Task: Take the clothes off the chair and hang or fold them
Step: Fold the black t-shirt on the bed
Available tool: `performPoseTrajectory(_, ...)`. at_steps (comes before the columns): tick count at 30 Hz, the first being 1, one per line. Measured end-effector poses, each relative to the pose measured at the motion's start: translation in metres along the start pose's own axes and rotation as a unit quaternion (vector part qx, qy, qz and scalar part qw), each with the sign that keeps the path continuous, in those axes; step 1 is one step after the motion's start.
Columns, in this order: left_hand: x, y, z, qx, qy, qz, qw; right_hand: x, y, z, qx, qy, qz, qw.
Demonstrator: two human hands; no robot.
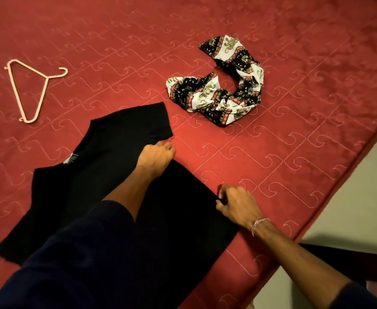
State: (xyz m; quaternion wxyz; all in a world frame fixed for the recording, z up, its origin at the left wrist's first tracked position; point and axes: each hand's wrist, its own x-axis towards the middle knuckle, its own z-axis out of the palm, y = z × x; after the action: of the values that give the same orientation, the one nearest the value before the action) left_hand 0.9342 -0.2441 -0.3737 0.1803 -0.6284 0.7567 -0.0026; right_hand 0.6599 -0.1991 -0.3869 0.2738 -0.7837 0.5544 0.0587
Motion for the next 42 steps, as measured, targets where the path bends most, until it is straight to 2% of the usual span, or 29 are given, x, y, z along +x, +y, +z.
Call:
performPoseTrajectory(3,-0.005,-0.008,-0.003,0.026,-0.004,0.0,1.0,-0.012,-0.004,-0.003,-0.046,0.055,-0.069,0.995)
performPoseTrajectory(6,-0.017,-0.02,-0.006,0.026,-0.015,0.014,0.999,-0.026,-0.016,0.002,-0.137,0.114,-0.171,0.969)
performPoseTrajectory(9,-0.033,-0.031,-0.001,0.036,-0.014,0.003,0.999,-0.043,-0.032,0.012,-0.161,0.11,-0.218,0.956)
performPoseTrajectory(13,-0.056,-0.037,0.008,0.069,-0.017,-0.037,0.997,-0.058,-0.053,0.032,-0.187,0.042,-0.269,0.944)
performPoseTrajectory(18,-0.084,-0.042,0.026,0.059,-0.033,-0.113,0.991,-0.07,-0.076,0.047,-0.189,-0.073,-0.278,0.939)
performPoseTrajectory(22,-0.104,-0.038,0.041,-0.013,-0.04,-0.213,0.976,-0.073,-0.083,0.056,-0.166,-0.127,-0.276,0.938)
performPoseTrajectory(25,-0.116,-0.03,0.051,-0.098,-0.036,-0.274,0.956,-0.072,-0.084,0.063,-0.148,-0.147,-0.268,0.941)
performPoseTrajectory(32,-0.13,-0.022,0.067,-0.213,0.049,-0.337,0.916,-0.071,-0.095,0.065,-0.14,-0.164,-0.292,0.932)
performPoseTrajectory(36,-0.139,-0.018,0.065,-0.259,0.068,-0.372,0.889,-0.073,-0.097,0.069,-0.153,-0.175,-0.307,0.923)
performPoseTrajectory(40,-0.142,-0.019,0.061,-0.333,0.074,-0.424,0.839,-0.065,-0.091,0.068,-0.102,-0.202,-0.304,0.925)
performPoseTrajectory(42,-0.141,-0.025,0.06,-0.346,0.084,-0.423,0.833,-0.057,-0.093,0.064,-0.067,-0.229,-0.282,0.929)
